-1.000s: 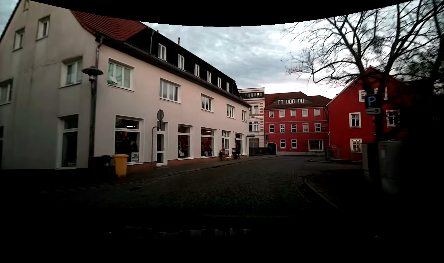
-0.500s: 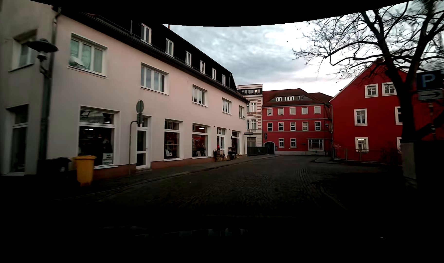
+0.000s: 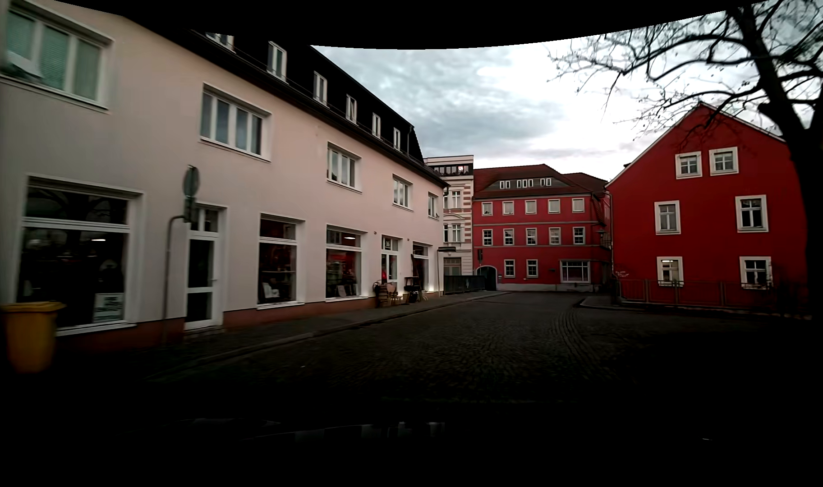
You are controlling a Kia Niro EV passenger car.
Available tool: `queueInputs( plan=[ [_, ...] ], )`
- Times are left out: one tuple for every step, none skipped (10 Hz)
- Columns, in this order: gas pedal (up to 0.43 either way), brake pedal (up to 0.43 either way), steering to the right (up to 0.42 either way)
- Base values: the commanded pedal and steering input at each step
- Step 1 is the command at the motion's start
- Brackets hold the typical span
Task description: Follow the waypoints while adhering to traffic rules and regulations
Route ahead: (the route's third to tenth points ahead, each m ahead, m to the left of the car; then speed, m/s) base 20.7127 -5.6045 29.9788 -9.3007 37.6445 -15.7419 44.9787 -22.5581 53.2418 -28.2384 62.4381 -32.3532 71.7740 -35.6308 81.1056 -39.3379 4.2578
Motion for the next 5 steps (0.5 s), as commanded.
queueInputs(
  plan=[
    [0.000,0.000,0.101],
    [0.000,0.000,0.107],
    [0.028,0.000,0.110],
    [0.028,0.000,0.112],
    [0.028,0.000,0.113]
  ],
)
